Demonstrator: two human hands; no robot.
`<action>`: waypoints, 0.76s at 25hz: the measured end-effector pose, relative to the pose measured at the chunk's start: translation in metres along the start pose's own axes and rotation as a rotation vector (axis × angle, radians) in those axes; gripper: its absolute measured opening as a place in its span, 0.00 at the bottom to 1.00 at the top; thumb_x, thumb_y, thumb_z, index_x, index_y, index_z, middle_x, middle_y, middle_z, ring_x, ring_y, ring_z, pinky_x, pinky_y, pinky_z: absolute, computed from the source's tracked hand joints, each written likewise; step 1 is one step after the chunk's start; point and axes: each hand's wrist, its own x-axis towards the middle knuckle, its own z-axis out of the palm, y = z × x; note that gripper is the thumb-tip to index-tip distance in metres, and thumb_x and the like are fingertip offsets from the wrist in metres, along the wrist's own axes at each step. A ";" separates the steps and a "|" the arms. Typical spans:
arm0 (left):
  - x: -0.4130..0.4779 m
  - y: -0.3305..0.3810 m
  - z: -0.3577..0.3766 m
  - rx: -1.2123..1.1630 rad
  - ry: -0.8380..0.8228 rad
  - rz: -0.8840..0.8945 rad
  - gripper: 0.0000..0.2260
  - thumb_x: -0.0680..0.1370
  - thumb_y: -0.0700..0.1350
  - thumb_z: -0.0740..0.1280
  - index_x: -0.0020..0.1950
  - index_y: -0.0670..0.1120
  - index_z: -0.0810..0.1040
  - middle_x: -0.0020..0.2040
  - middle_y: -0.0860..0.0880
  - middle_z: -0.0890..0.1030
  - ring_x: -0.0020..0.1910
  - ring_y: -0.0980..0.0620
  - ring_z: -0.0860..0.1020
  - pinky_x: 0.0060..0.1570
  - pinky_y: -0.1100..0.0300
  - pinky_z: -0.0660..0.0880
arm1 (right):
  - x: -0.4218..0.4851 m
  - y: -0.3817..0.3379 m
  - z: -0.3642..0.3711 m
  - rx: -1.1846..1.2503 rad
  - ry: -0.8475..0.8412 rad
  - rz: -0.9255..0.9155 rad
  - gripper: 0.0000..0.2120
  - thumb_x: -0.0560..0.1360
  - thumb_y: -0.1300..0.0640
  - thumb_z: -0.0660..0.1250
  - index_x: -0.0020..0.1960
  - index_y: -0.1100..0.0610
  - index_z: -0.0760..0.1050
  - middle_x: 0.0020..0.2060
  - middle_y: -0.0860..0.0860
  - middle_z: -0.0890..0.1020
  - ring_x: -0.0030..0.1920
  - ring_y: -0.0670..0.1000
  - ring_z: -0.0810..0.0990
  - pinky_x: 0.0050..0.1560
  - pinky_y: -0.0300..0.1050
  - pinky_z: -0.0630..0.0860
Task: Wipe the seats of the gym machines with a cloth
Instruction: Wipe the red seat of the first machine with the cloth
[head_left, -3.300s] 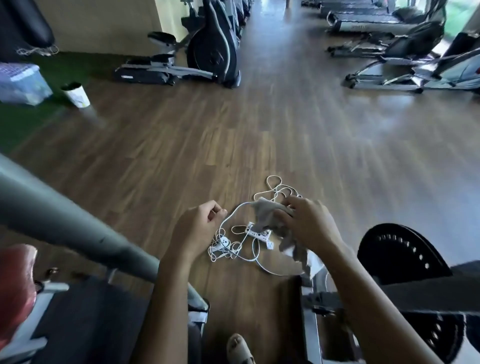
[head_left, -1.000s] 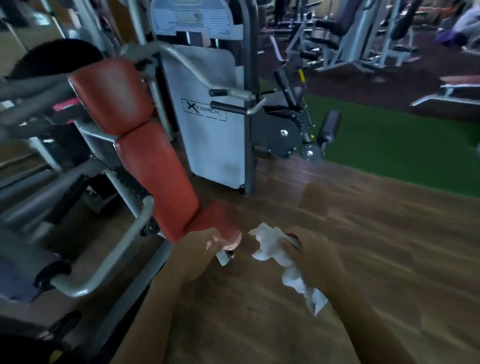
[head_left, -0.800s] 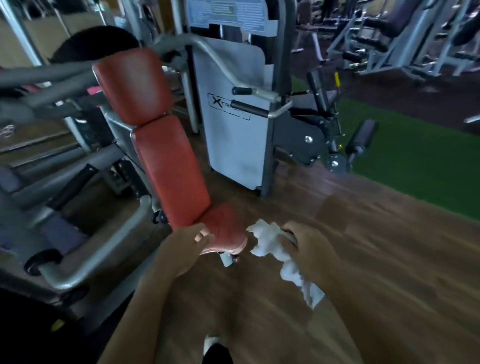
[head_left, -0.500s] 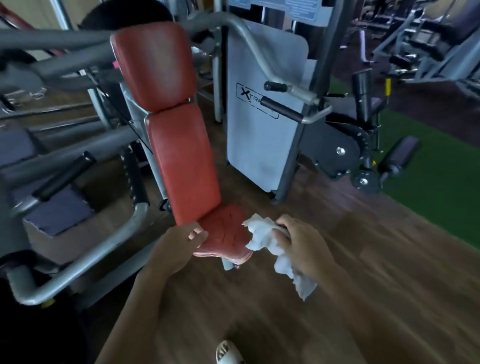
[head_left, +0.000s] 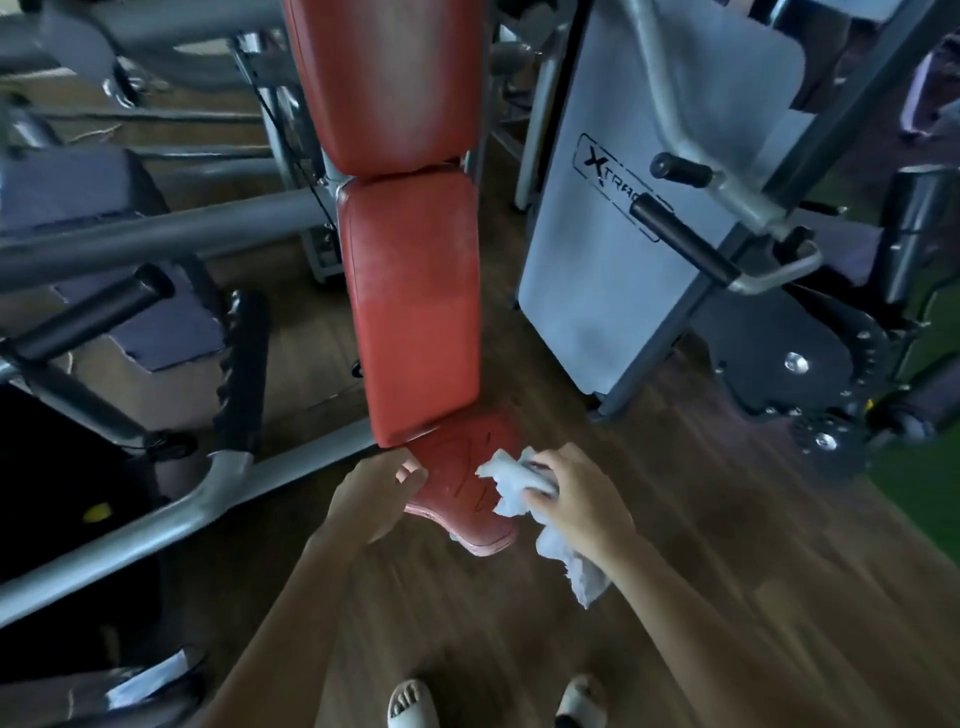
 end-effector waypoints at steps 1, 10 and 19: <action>0.007 -0.001 0.011 -0.004 0.006 -0.033 0.08 0.80 0.55 0.63 0.51 0.56 0.80 0.48 0.58 0.81 0.48 0.56 0.80 0.52 0.52 0.78 | 0.012 0.012 0.009 -0.034 -0.039 -0.022 0.17 0.76 0.50 0.70 0.63 0.52 0.79 0.53 0.47 0.76 0.46 0.48 0.81 0.48 0.44 0.81; 0.088 -0.049 0.161 -0.224 0.178 -0.353 0.06 0.79 0.50 0.67 0.55 0.58 0.78 0.57 0.53 0.77 0.55 0.50 0.79 0.58 0.48 0.77 | 0.114 0.154 0.102 -0.017 -0.129 -0.146 0.10 0.80 0.56 0.63 0.59 0.54 0.78 0.55 0.49 0.81 0.51 0.53 0.82 0.51 0.53 0.78; 0.136 -0.137 0.293 -0.117 0.242 -0.510 0.25 0.83 0.58 0.57 0.80 0.55 0.58 0.82 0.52 0.52 0.81 0.47 0.47 0.77 0.42 0.50 | 0.160 0.195 0.268 -0.066 -0.100 -0.365 0.19 0.79 0.50 0.54 0.67 0.47 0.74 0.64 0.47 0.78 0.52 0.56 0.80 0.56 0.53 0.77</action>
